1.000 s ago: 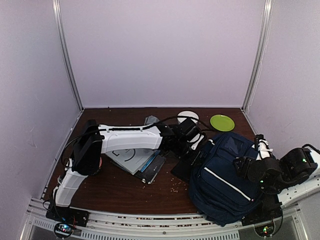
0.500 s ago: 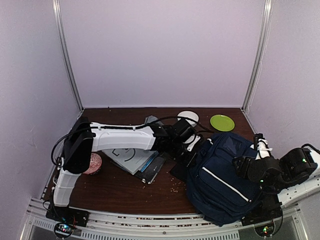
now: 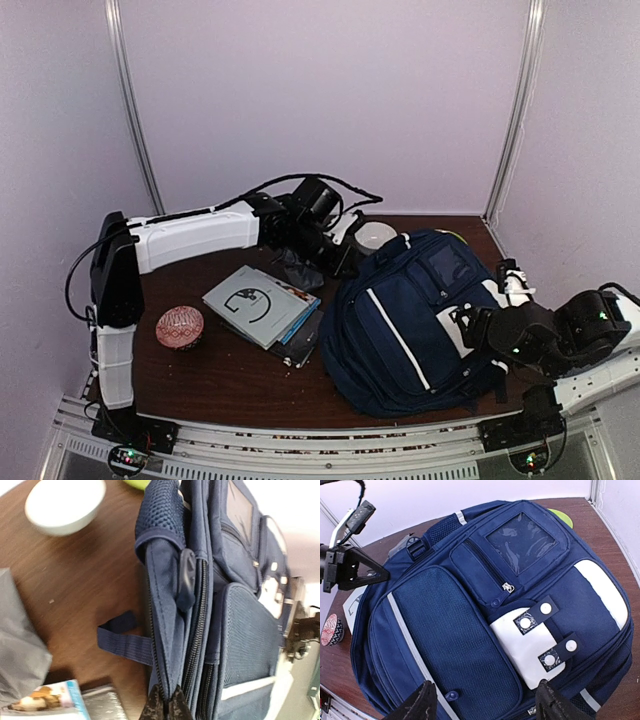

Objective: Pack the student bag
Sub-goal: Adjust the student bag at the center of the board.

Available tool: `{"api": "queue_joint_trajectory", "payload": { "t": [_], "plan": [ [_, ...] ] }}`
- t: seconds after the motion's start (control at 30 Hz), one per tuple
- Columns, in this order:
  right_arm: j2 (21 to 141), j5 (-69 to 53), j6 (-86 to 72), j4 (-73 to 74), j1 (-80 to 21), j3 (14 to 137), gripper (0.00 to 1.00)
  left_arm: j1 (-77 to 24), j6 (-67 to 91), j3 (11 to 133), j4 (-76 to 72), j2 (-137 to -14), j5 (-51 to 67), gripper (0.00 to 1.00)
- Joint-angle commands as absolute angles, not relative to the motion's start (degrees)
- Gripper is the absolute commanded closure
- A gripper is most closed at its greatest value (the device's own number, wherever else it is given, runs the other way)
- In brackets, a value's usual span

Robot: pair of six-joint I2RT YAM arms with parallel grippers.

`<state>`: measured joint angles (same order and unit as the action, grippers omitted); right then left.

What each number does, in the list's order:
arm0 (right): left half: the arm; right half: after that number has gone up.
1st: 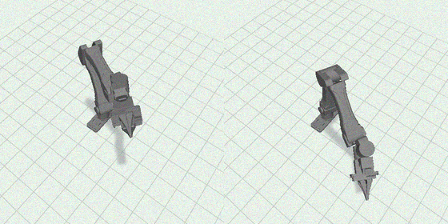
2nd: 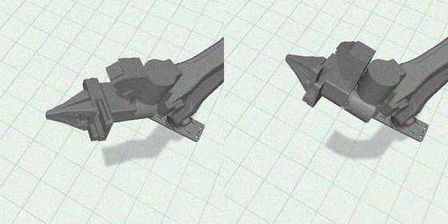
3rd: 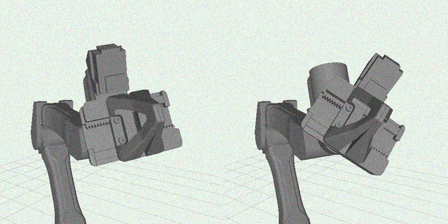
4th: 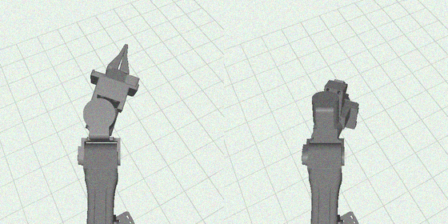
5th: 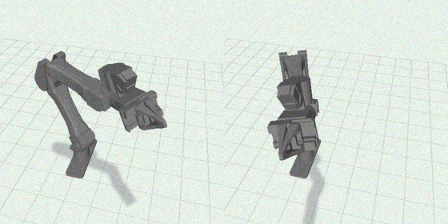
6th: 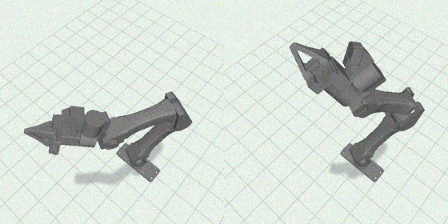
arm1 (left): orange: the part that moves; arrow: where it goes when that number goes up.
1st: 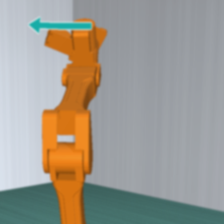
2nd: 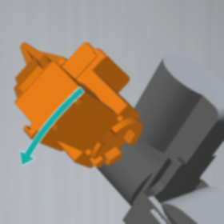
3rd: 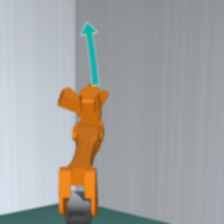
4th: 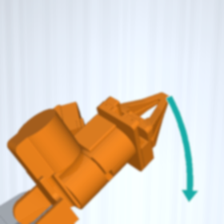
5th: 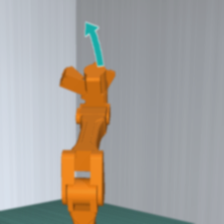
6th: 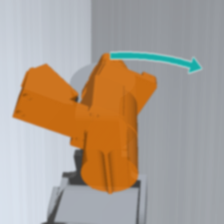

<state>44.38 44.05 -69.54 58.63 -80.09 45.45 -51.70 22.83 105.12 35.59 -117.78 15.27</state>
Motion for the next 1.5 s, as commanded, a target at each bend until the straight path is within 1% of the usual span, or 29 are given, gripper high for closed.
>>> {"api": "queue_joint_trajectory", "payload": {
  "t": [0.0, 0.07, 0.1, 0.13, 0.17, 0.2, 0.23, 0.27, 0.37, 0.53, 0.63, 0.67, 0.73, 0.8, 1.07, 1.13, 1.17, 1.23, 1.3, 1.37, 1.4, 1.47],
  "plan": [
    [46.4, 38.6, -62.5, 50.7, -76.7, 45.9, 0.33, -49.5, 20.0, 112.1, 35.0, -121.2, 16.6, 0.93],
    [47.0, 36.1, -60.2, 47.6, -75.3, 46.1, 0.32, -48.6, 20.1, 114.3, 35.6, -122.1, 16.4, 0.86],
    [47.2, 35.3, -59.3, 46.6, -74.7, 46.2, 0.33, -48.2, 20.3, 114.6, 35.7, -122.1, 16.0, 0.77],
    [47.5, 34.8, -58.6, 46.1, -74.2, 46.5, 0.33, -47.9, 20.5, 114.6, 35.7, -121.6, 15.8, 0.72],
    [47.7, 34.4, -57.9, 45.7, -73.9, 46.8, 0.33, -47.9, 20.4, 114.4, 35.7, -121.0, 15.7, 0.58],
    [48.0, 34.2, -57.3, 45.4, -73.5, 47.3, 0.33, -47.9, 20.5, 113.8, 35.7, -119.9, 15.8, 0.48],
    [48.3, 34.1, -56.6, 45.3, -73.2, 47.5, 0.33, -47.9, 20.7, 112.9, 35.7, -118.6, 16.0, 0.41],
    [48.5, 33.9, -56.0, 45.1, -72.8, 47.9, 0.32, -48.1, 21.1, 111.5, 35.8, -117.2, 15.8, 0.36],
    [48.7, 33.7, -54.4, 44.1, -71.9, 48.2, 0.32, -49.7, 23.0, 104.9, 35.7, -110.5, 12.2, 0.28],
    [48.1, 31.9, -52.3, 40.0, -69.4, 45.2, 0.32, -57.4, 31.7, 89.3, 35.1, -98.5, -0.5, 0.11],
    [48.1, 30.2, -51.5, 36.9, -68.3, 42.9, 0.32, -61.0, 39.4, 77.8, 32.3, -93.9, -2.3, 0.1],
    [48.2, 29.9, -51.2, 36.6, -68.2, 42.5, 0.33, -61.7, 41.4, 75.9, 30.8, -92.9, -2.1, 0.1],
    [48.9, 29.2, -50.9, 35.9, -68.1, 41.9, 0.33, -62.4, 44.0, 70.4, 27.0, -91.9, 0.0, 0.12],
    [49.4, 28.4, -50.9, 35.5, -68.1, 41.4, 0.33, -62.6, 45.5, 68.3, 23.6, -92.3, 1.6, 0.14],
    [48.5, 22.4, -50.9, 35.1, -68.1, 38.1, 0.34, -63.7, 45.9, 71.3, 21.2, -98.4, 3.0, 0.19],
    [48.5, 21.3, -50.4, 35.4, -68.1, 37.6, 0.34, -63.7, 45.3, 71.8, 20.5, -99.4, 3.4, 0.23],
    [48.6, 20.3, -49.6, 35.3, -68.1, 37.3, 0.34, -63.7, 45.0, 72.0, 20.2, -100.0, 3.5, 0.29],
    [49.6, 18.3, -47.5, 35.1, -68.2, 37.1, 0.35, -63.6, 44.3, 72.2, 20.5, -100.9, 2.8, 0.54],
    [51.7, 16.3, -45.4, 36.0, -68.5, 37.6, 0.36, -63.6, 43.8, 72.2, 20.8, -100.9, 1.3, 0.76],
    [54.2, 16.2, -43.3, 37.5, -70.3, 39.0, 0.38, -63.3, 42.9, 72.6, 21.7, -100.3, 0.2, 0.96],
    [55.4, 16.7, -42.1, 38.1, -72.1, 39.9, 0.39, -63.0, 42.4, 72.9, 22.3, -100.0, -0.6, 1.0],
    [57.8, 16.6, -39.7, 38.6, -75.1, 41.9, 0.4, -62.3, 41.3, 73.4, 23.0, -99.1, -1.7, 1.0]
  ]
}}
